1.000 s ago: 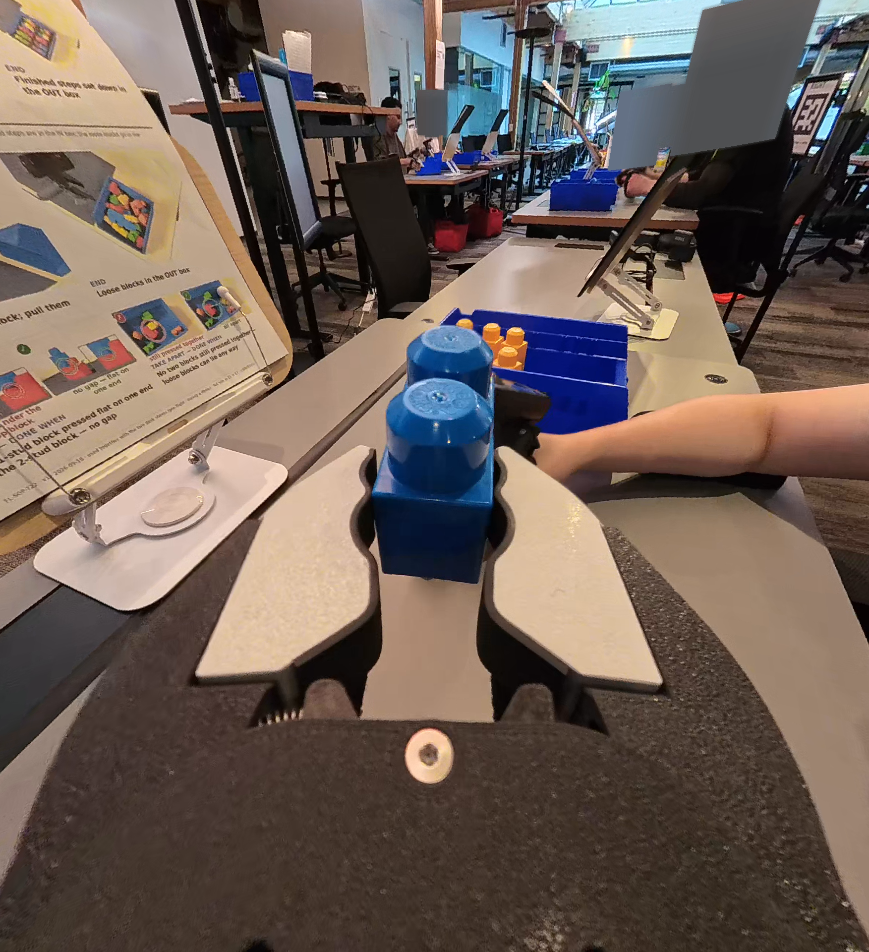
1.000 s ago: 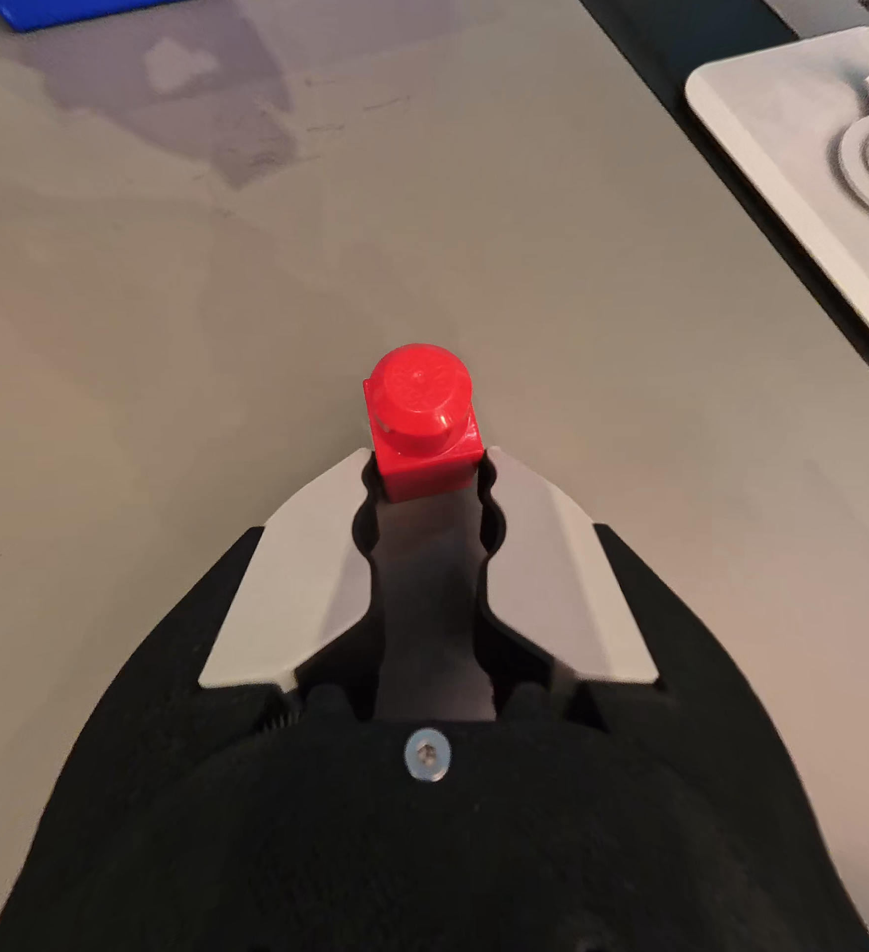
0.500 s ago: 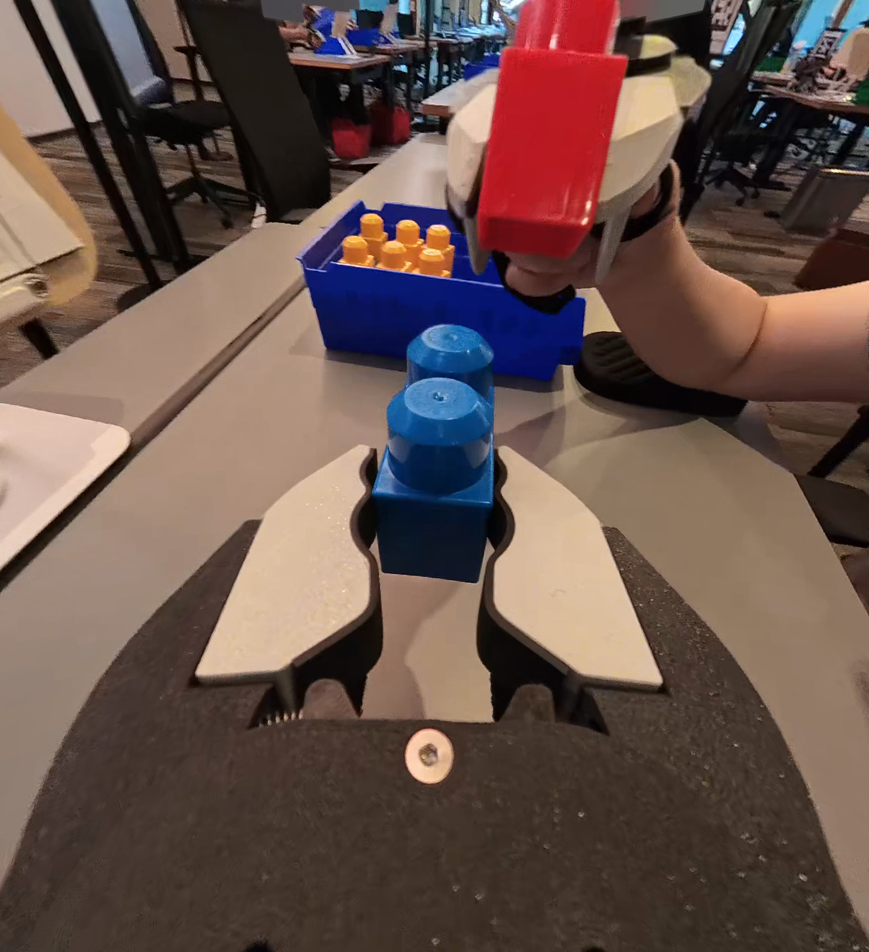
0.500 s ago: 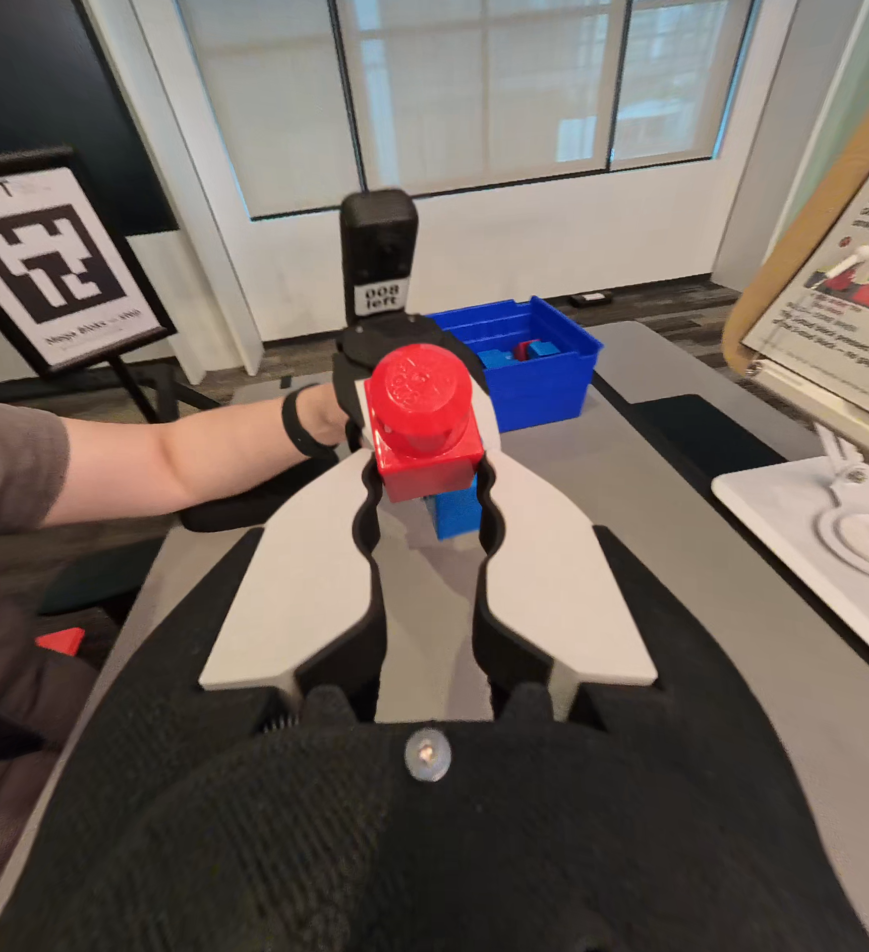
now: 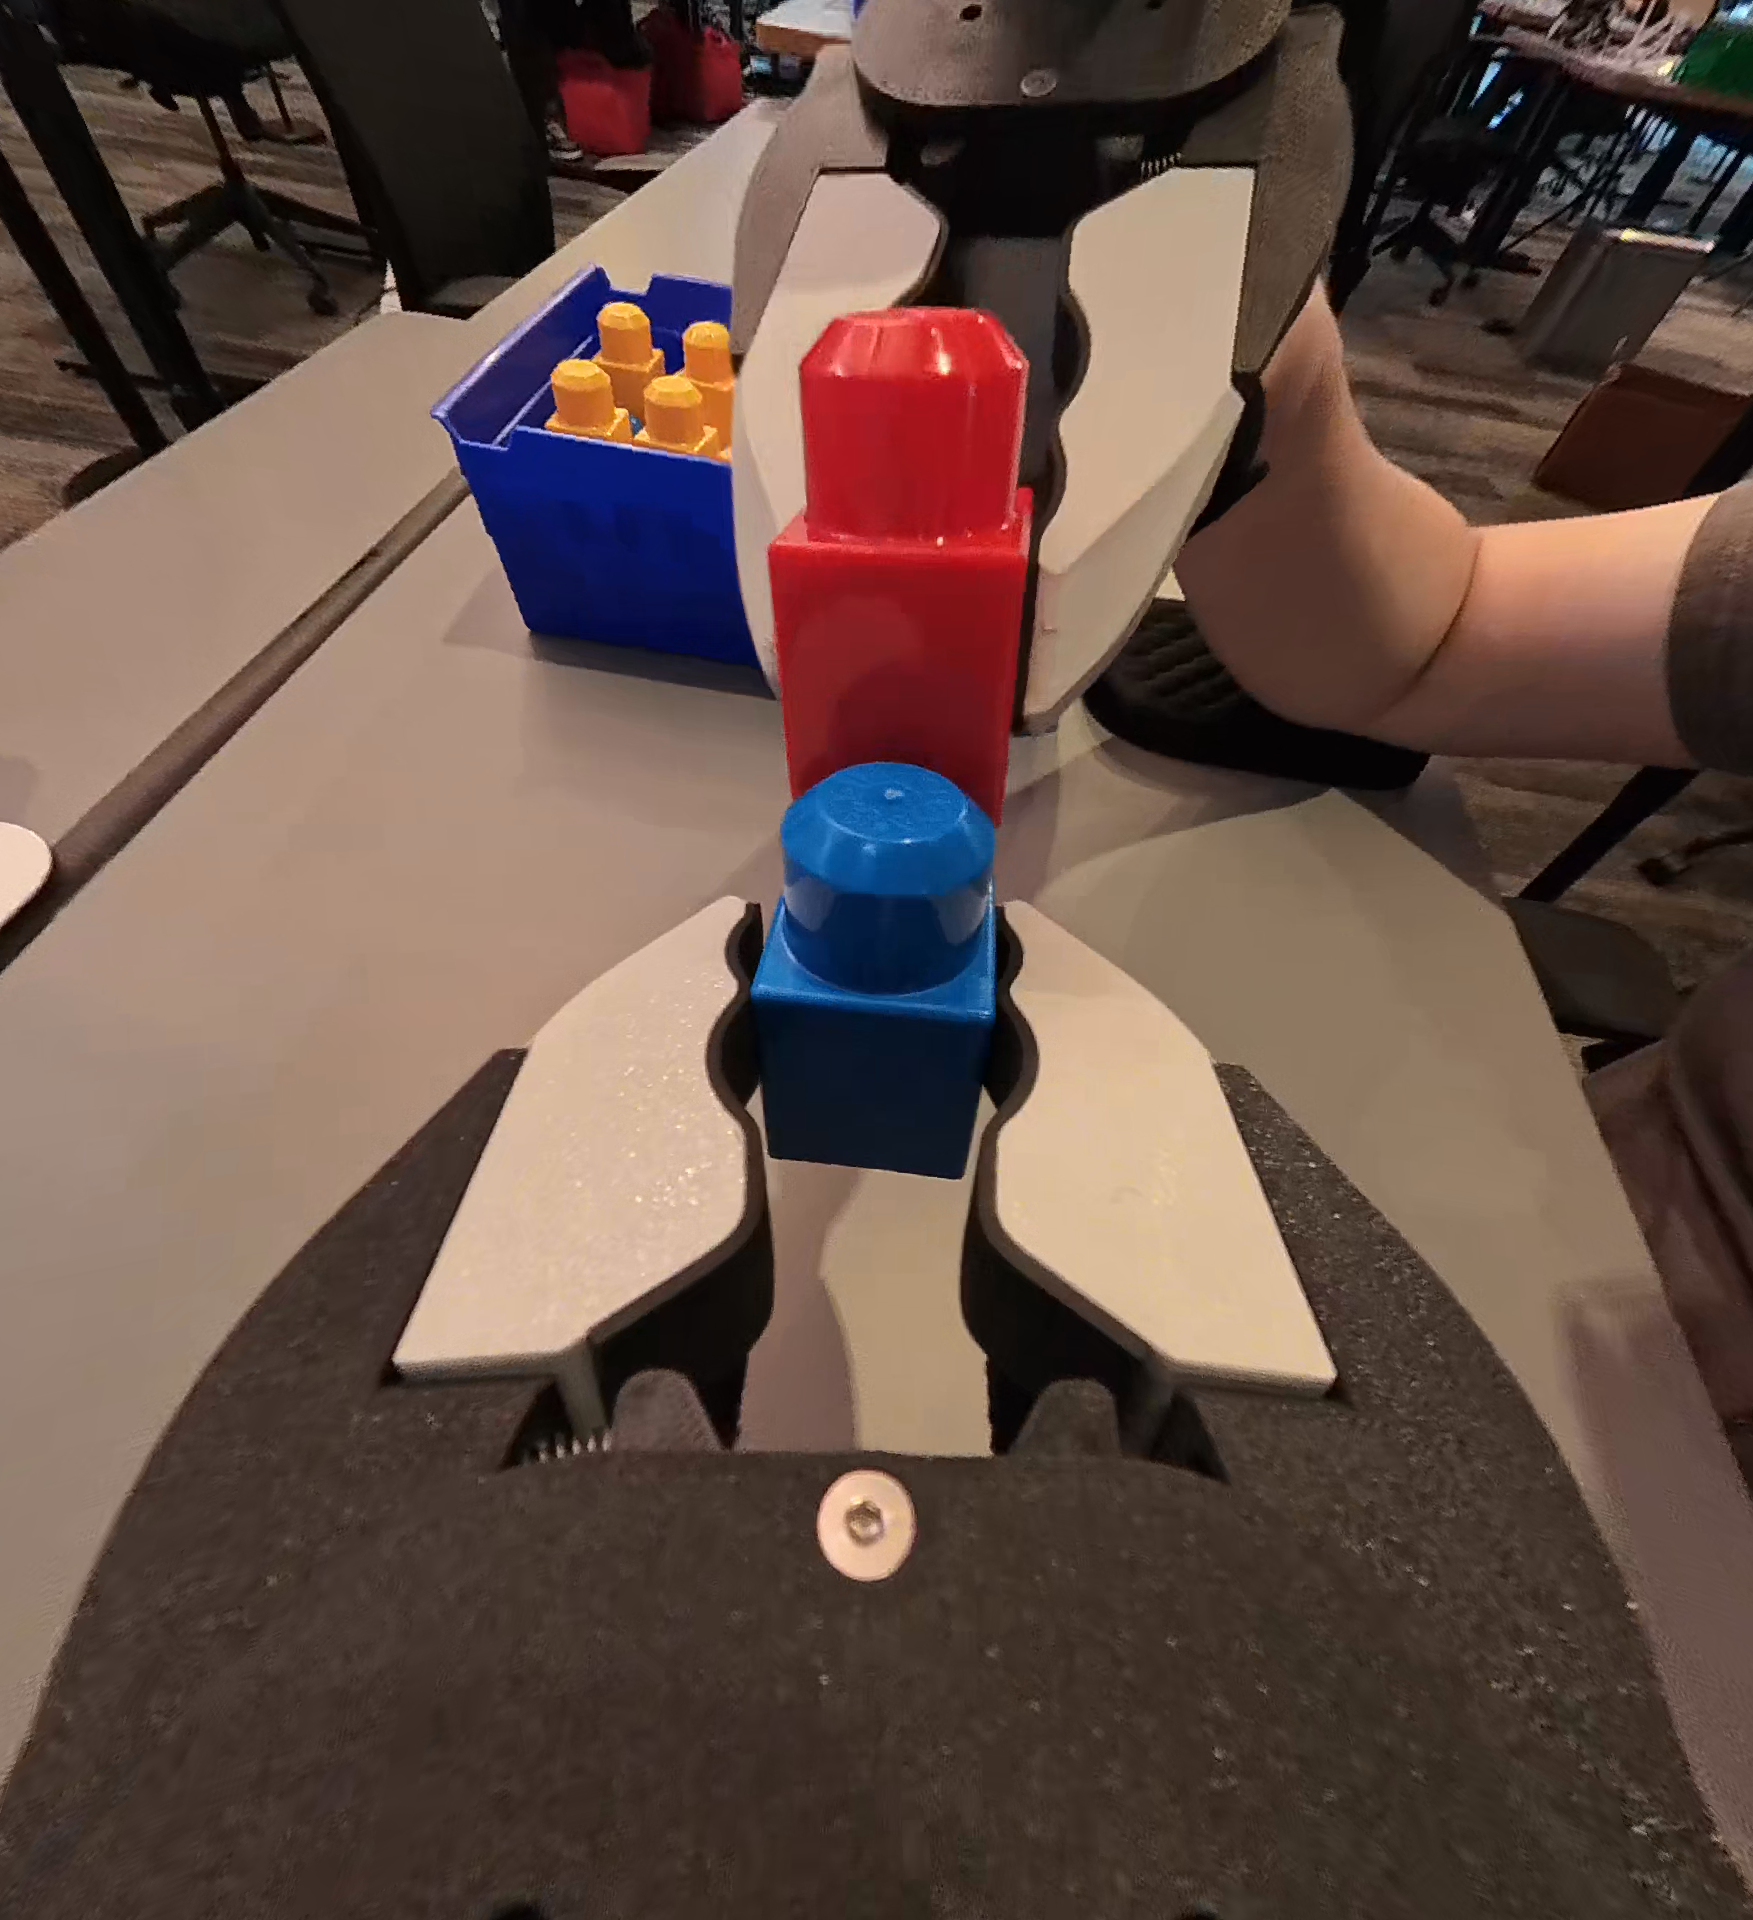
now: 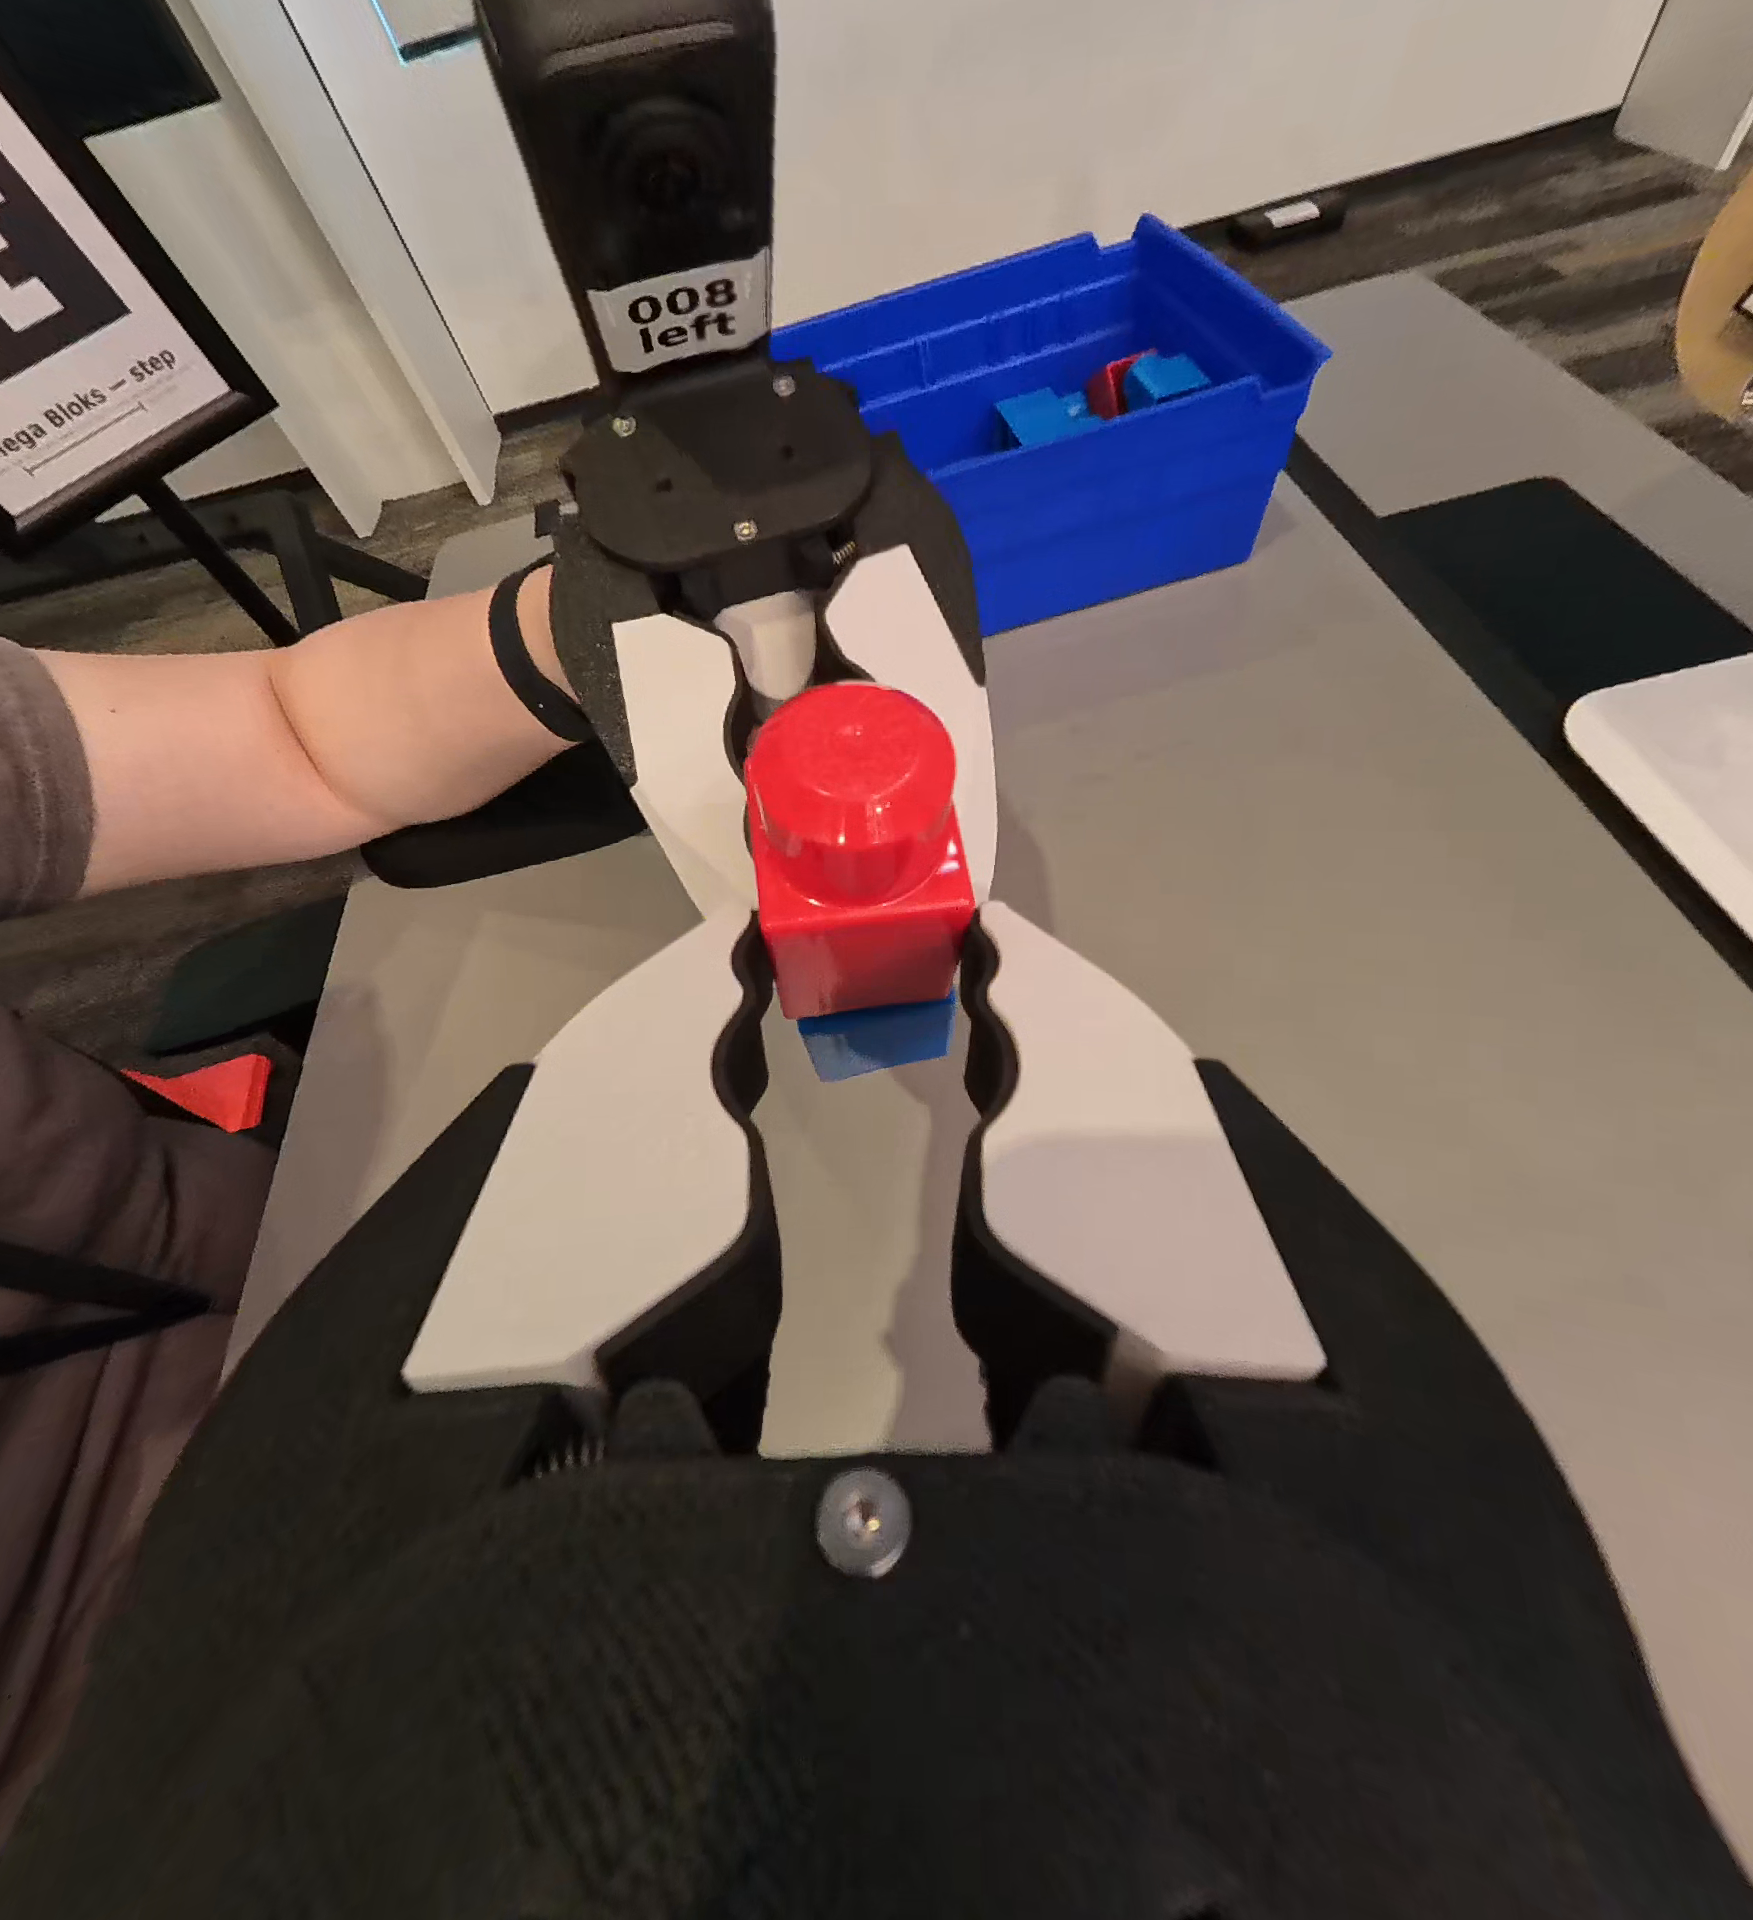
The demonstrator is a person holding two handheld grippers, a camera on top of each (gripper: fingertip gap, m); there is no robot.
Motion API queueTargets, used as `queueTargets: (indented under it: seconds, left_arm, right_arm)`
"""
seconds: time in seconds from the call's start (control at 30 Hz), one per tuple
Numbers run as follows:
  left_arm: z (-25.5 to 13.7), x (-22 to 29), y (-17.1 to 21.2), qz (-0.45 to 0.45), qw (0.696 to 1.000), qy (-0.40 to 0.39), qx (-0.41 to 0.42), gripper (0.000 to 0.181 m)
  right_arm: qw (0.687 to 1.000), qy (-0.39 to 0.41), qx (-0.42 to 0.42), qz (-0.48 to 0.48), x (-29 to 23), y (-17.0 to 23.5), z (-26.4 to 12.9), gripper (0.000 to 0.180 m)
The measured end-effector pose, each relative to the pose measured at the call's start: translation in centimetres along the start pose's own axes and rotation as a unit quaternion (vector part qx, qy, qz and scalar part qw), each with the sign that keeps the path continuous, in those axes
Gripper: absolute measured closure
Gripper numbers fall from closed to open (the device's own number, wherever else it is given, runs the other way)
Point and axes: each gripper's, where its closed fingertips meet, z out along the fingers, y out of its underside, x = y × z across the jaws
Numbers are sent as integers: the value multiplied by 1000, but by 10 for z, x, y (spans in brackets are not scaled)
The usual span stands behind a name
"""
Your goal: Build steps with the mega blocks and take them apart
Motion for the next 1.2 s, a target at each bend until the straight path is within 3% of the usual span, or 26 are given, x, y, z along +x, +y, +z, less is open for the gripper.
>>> queueTargets:
  seconds: [0.17, 0.53, 0.77, 0.9, 0.97, 1.1, 1.17, 1.2]
  left_arm:
    - [-9, 7, -18, -65, 994, 55, 69, 140]
    - [-11, 9, -10, -53, 996, 61, 38, 140]
    - [-14, 8, -23, -81, 992, 66, 77, 140]
    - [-27, 5, -40, -103, 983, 71, 133, 140]
    - [-32, 6, -46, -101, 981, 73, 151, 140]
    - [-35, 8, -53, -88, 978, 72, 175, 140]
    - [-33, 6, -47, -88, 983, 64, 149, 138]
    - [-30, 4, -41, -85, 987, 50, 123, 127]
  right_arm:
    - [1000, -9, 1, 1, -3, 1, 0, 144]
    - [1000, -23, 7, 2, -7, 2, 4, 144]
    - [998, -35, 43, 22, -6, -8, 0, 143]
    - [998, -17, 53, 6, -3, -10, 5, 123]
    - [997, -50, 58, 27, -10, -8, 12, 124]
    - [991, -101, 78, 40, -20, -9, 19, 144]
    - [991, -98, 83, 35, -19, -11, 17, 144]
    - [991, -95, 87, 33, -18, -12, 15, 145]
